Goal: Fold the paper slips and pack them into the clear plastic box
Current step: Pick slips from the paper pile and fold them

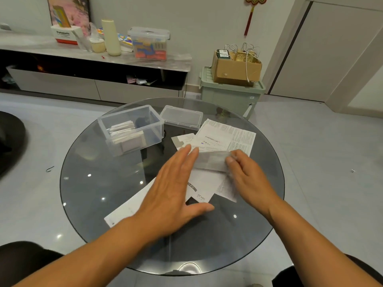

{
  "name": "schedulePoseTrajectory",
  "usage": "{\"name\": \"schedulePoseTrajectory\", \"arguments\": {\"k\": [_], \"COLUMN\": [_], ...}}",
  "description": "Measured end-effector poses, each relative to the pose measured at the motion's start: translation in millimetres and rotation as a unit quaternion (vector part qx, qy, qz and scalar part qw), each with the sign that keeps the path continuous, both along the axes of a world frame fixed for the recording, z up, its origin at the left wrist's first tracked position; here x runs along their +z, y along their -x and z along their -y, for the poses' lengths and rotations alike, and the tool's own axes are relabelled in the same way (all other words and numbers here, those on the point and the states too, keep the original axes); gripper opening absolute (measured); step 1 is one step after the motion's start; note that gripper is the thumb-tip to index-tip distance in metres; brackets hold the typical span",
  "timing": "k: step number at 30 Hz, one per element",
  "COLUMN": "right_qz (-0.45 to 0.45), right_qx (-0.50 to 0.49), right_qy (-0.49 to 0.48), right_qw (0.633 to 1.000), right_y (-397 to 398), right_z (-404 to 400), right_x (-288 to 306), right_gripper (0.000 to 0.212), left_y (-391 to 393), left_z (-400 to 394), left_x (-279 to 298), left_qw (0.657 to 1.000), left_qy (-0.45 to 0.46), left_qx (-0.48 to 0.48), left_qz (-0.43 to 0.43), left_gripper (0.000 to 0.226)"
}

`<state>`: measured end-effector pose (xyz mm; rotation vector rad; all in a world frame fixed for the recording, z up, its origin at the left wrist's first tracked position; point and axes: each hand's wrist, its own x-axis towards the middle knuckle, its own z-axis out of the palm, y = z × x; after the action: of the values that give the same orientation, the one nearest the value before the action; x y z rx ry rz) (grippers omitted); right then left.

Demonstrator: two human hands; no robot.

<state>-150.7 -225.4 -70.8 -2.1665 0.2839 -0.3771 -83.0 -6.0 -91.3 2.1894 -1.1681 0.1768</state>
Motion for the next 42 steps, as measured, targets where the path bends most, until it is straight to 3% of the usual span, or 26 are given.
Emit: {"name": "schedulePoseTrajectory", "arguments": {"k": [4,8,13,16,20,22,24,26,30,32,35,38,42], "right_qz": [0.014,-0.001,-0.07,-0.127,-0.152,-0.153,-0.146,-0.136,-0.174,-0.186,-0.144,-0.092,-0.1], "right_qx": [-0.022,0.07,0.165,0.199,0.197,0.184,0.182,0.174,0.193,0.206,0.126,0.023,-0.091], "right_qy": [-0.008,0.024,0.05,0.049,-0.004,0.032,0.097,0.128,0.063,0.047,-0.031,-0.151,-0.067], "right_qw": [1.0,0.997,0.982,0.971,0.969,0.97,0.968,0.967,0.964,0.959,0.981,0.984,0.989], "right_y": [0.4,7.6,21.6,29.8,33.7,30.9,26.3,21.0,16.6,17.9,16.6,8.2,-1.6], "right_z": [1.5,-9.3,-24.3,-24.6,-19.6,-17.9,-16.9,-15.4,-12.1,-11.7,-12.6,-14.8,-19.9], "right_x": [3.8,4.5,6.3,6.8,7.2,6.3,5.2,4.3,10.5,11.8,8.7,2.1,-6.7], "right_gripper": [0.025,0.017,0.009,0.01,0.024,0.038,0.05,0.061,0.065,0.053,0.03,0.032,0.057], "left_y": [-2.8,-47.2,-86.6,-82.4,-68.0,-61.9,-57.0,-55.4,-49.9,-45.7,-37.3,-31.5,-31.9], "left_z": [4.7,4.8,-9.5,-23.3,-32.2,-37.1,-39.0,-36.5,-29.1,-29.0,-26.3,-18.9,-9.2], "left_x": [-14.1,-15.9,-5.5,9.5,18.0,16.2,14.2,12.8,13.2,12.7,10.2,6.9,3.3], "left_qw": [0.99,0.982,0.985,0.987,0.98,0.97,0.965,0.975,0.985,0.98,0.966,0.959,0.968], "left_qy": [-0.1,-0.178,-0.112,-0.081,-0.119,-0.15,-0.178,-0.15,-0.082,-0.053,-0.016,0.021,0.007], "left_qx": [0.042,0.035,0.055,-0.011,-0.139,-0.166,-0.16,-0.127,-0.088,-0.058,-0.007,0.038,0.109], "left_qz": [-0.085,-0.045,-0.123,-0.138,-0.08,-0.098,-0.106,-0.104,-0.124,-0.181,-0.256,-0.279,-0.227], "left_gripper": [0.113,0.09,0.095,0.101,0.057,0.046,0.044,0.041,0.028,0.022,0.021,0.032,0.065]}}
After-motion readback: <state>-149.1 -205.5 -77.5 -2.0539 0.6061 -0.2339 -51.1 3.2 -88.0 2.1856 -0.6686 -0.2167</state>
